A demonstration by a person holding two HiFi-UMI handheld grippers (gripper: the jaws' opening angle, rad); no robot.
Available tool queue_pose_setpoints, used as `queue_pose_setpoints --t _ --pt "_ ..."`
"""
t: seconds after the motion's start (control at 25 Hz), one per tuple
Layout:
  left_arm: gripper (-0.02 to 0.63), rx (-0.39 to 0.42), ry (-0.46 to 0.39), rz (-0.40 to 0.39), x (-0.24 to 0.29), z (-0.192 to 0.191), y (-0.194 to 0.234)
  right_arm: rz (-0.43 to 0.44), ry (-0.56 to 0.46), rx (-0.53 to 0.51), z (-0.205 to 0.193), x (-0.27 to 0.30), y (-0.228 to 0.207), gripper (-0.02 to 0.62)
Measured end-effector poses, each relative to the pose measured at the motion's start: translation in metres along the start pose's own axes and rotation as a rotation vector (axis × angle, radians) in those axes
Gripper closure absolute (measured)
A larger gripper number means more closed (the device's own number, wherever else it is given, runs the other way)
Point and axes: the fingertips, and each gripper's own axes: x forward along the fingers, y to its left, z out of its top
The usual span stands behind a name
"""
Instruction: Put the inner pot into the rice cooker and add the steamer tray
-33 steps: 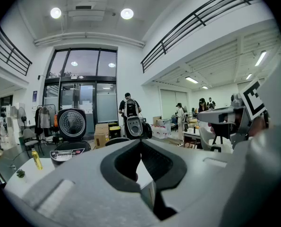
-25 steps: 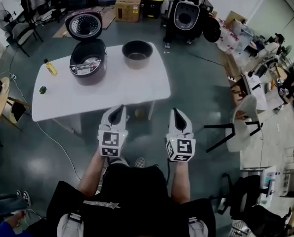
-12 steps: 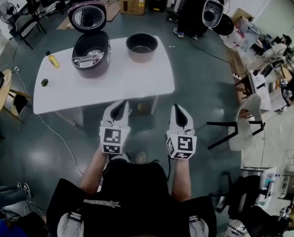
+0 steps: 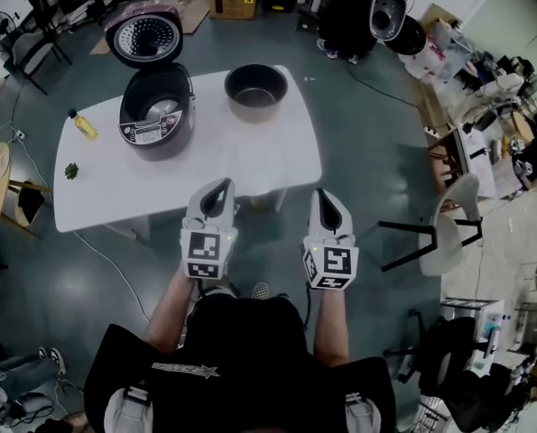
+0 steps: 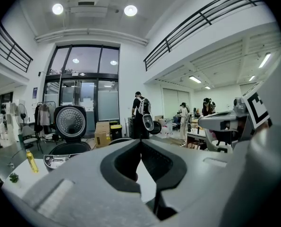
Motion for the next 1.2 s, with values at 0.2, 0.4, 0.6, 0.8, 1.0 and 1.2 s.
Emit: queue_pose_setpoints --t 0.2,0.4,0.6,0.8,1.0,1.2 --pt "0.595 -0.003 0.003 -0.021 0.04 0.003 0.031 -0.014 0.006 0.004 0.005 0.047 0.0 0.592" --pt "0.595 -0.003 0.01 -0.04 0.076 0.008 0.065 -0.02 0.023 0.006 0.011 0.093 0.01 0.592" --pt "0.595 -0.003 0.018 -0.066 0.104 0.01 0.094 -0.037 0.028 0.022 0.02 0.129 0.013 0.592" --pt "0.595 -0.001 0.02 -0.098 0.128 0.01 0.122 -0.069 0.034 0.022 0.022 0.161 0.021 0.592" --pt "0.595 -0.004 0.026 -0.123 0.148 0.005 0.146 -0.097 0.047 0.028 0.018 0.188 0.03 0.592" --pt "0.595 0.005 0.035 -0.162 0.164 0.003 0.159 -0.134 0.047 0.041 0.019 0.205 0.031 0.592"
